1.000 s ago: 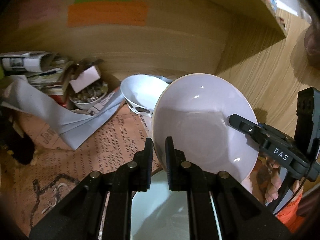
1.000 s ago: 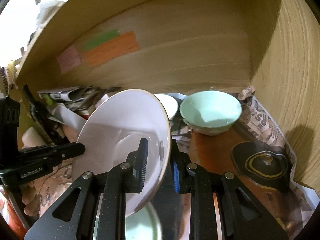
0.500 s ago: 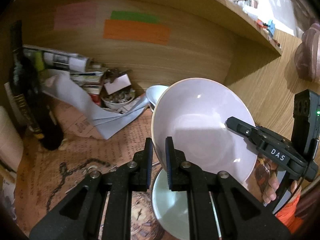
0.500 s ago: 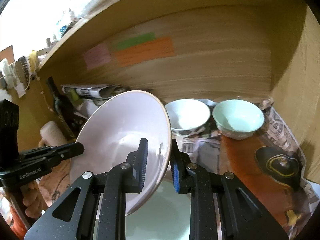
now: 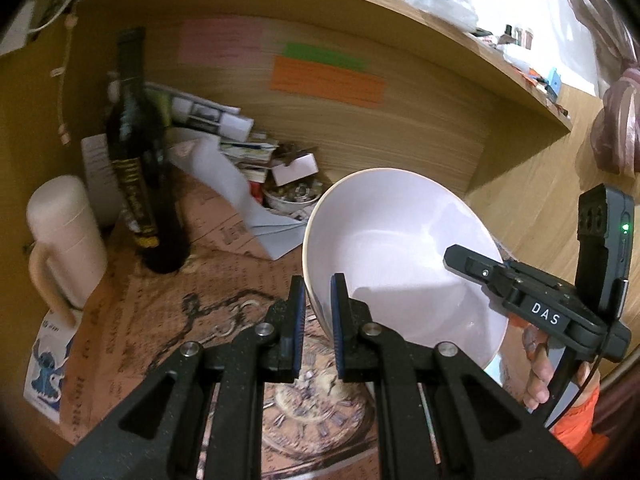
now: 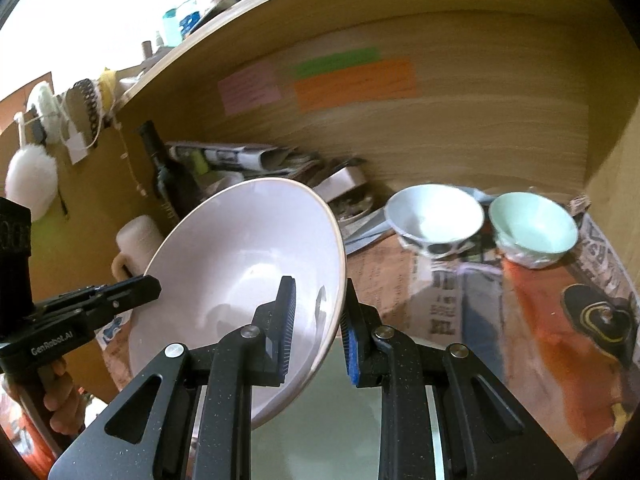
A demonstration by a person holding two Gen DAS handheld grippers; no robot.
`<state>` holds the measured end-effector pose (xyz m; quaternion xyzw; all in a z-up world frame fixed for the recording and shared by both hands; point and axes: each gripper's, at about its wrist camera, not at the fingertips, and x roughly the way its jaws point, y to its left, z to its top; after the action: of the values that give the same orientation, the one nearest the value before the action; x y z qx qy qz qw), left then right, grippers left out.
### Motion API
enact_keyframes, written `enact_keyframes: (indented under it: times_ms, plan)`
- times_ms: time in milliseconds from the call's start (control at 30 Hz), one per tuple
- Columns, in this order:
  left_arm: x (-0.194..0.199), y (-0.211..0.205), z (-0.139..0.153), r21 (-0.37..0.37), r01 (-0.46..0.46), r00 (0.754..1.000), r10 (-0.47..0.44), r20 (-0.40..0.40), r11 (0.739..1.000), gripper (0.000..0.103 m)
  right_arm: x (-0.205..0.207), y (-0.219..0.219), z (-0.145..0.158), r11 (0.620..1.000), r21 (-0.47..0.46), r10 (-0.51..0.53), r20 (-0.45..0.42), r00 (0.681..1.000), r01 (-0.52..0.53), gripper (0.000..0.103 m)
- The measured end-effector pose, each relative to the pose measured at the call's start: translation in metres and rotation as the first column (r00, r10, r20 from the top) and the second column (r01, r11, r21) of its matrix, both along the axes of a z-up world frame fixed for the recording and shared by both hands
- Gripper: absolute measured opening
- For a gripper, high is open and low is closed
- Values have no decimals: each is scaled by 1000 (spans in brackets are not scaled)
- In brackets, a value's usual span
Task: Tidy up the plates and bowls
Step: 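Lift the beige bowl with both grippers and carry it beside the plate stack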
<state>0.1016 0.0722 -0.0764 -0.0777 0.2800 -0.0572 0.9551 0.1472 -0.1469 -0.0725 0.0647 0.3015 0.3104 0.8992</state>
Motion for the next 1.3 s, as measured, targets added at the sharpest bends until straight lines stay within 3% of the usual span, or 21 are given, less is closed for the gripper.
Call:
enact_keyframes:
  times_ms: [567,900,1300]
  plan:
    - [-42,49,-26,-27,-96,995,96,-33,995,11,-17,54,-30,994,-7,109,-101,989,-110,19]
    - [-44,69,-52,-72,-134,988,128,-89,988,11,-18,80,-50,988,-64,129,-159,979,-140,20]
    - [-36,78,-73,-66,-148,982,138,-128,987,11,-12,96,-63,982,-121,117,-212,970,-145,21]
